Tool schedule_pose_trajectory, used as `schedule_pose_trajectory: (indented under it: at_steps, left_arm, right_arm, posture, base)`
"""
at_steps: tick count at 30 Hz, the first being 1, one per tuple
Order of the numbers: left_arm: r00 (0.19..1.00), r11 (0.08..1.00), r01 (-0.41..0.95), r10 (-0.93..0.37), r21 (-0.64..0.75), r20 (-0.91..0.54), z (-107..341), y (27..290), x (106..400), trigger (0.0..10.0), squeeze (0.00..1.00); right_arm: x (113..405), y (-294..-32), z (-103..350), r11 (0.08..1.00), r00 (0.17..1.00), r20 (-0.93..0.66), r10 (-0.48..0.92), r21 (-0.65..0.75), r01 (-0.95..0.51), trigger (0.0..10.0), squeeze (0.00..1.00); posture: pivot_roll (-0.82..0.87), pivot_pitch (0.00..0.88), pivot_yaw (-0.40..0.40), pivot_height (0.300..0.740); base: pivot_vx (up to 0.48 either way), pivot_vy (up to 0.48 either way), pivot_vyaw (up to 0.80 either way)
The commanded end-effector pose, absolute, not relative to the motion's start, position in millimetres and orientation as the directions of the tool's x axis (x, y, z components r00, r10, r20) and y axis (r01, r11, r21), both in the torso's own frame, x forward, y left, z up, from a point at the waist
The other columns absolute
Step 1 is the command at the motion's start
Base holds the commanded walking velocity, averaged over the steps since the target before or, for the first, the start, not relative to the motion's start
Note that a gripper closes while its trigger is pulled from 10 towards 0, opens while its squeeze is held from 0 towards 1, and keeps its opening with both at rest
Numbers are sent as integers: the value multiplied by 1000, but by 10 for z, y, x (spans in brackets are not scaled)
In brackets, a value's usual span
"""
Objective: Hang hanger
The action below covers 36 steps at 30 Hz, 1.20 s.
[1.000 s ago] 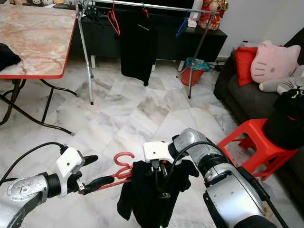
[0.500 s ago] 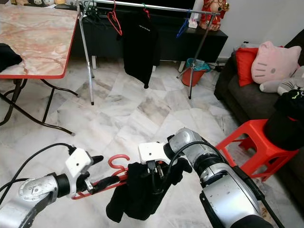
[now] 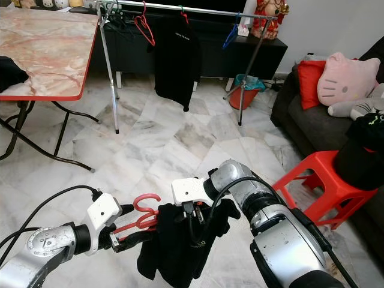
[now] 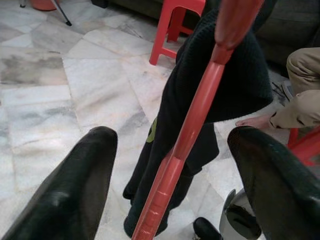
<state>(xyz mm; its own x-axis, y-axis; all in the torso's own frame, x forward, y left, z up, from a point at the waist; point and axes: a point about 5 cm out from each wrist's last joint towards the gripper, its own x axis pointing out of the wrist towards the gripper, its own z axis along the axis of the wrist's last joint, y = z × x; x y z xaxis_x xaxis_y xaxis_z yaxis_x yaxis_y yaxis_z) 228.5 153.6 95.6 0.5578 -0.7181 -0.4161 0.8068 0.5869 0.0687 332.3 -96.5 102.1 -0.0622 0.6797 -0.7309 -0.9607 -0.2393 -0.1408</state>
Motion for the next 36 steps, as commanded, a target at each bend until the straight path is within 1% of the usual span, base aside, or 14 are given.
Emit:
schedule_pose_trajectory:
  at_steps: [1,2,3,4,5,17,22,36]
  left_arm:
    - [551,584,809,-714,66,-432,936,1518,2296,549,0]
    - [548,582,811,-715,64,-434,932,1513,2294,824,0]
    - [548,582,811,-715,64,-434,932,1513,2294,824,0]
    - [543,578,814,-716,64,-439,920,1504,2291,627,0]
    - [543,578,813,-715,63,-440,914,1500,2292,0,0]
    - [544,583,810,-709,60,-448,880,1478,2302,0,0]
    - [560,596,801,-706,64,-433,894,1473,2327,0,0]
    - [552,590,806,-720,47,-421,913,1454,2313,0,0]
  right_arm:
    - [3389,-942,1171,-259,-44,-723,690,-189,-947,10000,0]
    - [3390,-940,1174,-259,-45,-722,690,-189,-947,10000,0]
    - [3390,-940,1174,-259,-45,-722,690,-189,-947,10000,0]
    - [3393,-935,1180,-260,-44,-721,691,-191,-946,10000,0]
    - [3394,-933,1185,-260,-44,-721,692,-193,-946,10000,0]
    - [3386,-899,1185,-267,-54,-715,697,-189,-945,10000,0]
    - [3376,-882,1173,-273,-63,-714,697,-184,-944,10000,0]
    - [3364,-884,1153,-277,-73,-718,693,-170,-946,10000,0]
  posture:
    - [175,0,-174,740]
    - [175,0,-174,740]
    - [175,0,-174,740]
    - [175,0,-174,740]
    - [174,0,-174,740]
    - [168,8,-172,740]
    - [169,16,-175,740]
    - [169,29,-176,740]
  base:
    - [0,0,0]
    - [0,0,0]
    - [0,0,0]
    - [0,0,0]
    - [0,0,0]
    - [0,0,0]
    - [0,0,0]
    - [0,0,0]
